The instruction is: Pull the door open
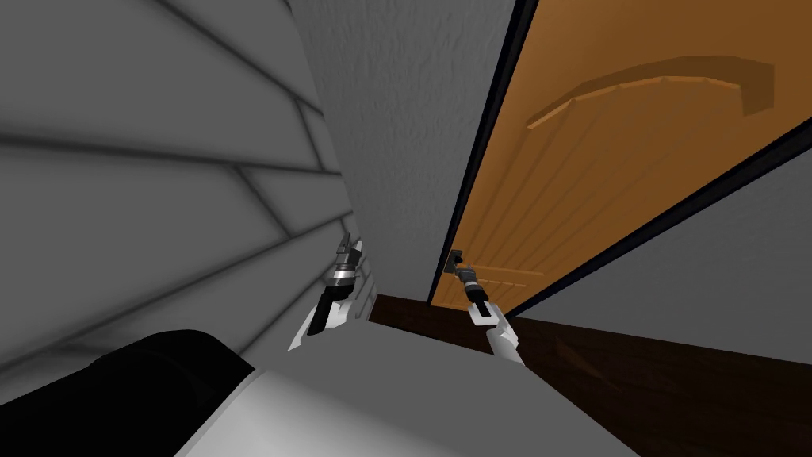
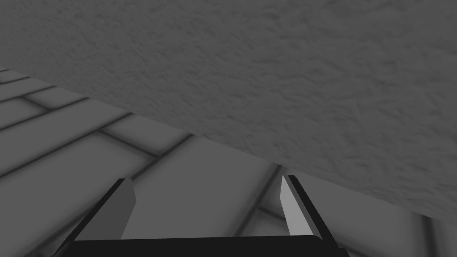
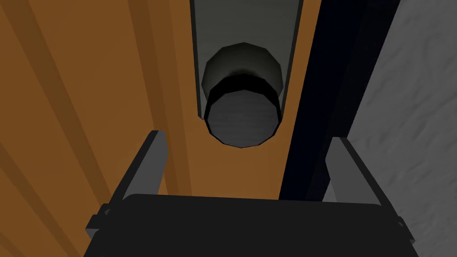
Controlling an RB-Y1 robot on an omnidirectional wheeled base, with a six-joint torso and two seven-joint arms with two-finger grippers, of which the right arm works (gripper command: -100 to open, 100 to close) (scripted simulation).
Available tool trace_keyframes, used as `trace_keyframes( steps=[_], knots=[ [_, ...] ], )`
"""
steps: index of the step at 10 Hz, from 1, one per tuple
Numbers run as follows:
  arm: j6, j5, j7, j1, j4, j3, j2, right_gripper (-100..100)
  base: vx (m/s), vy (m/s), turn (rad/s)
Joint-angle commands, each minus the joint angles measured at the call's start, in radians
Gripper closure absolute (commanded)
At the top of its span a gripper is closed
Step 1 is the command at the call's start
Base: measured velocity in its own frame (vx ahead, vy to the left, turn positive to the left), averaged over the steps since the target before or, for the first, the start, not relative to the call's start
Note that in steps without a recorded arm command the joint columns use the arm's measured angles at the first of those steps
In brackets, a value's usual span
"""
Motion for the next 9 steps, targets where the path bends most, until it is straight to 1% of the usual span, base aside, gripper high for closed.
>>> trace_keyframes(
  steps=[1, 2, 3, 4, 9],
  knots=[
    [-0.007, -0.005, -0.002, 0.001, 0.005, -0.011, -0.008, -100, 0.225, 0.017, 0.04],
    [-0.012, -0.007, -0.003, 0.002, 0.009, -0.018, -0.013, -100, 0.207, 0.025, 0.054],
    [-0.006, -0.005, -0.003, 0.0, 0.006, -0.013, -0.01, -100, 0.09, 0.013, 0.01],
    [-0.006, -0.005, -0.003, 0.0, 0.006, -0.013, -0.01, 100, -0.011, -0.003, -0.008],
    [-0.006, -0.005, -0.003, 0.0, 0.006, -0.013, -0.01, 100, -0.017, -0.003, 0.002]
  ],
)
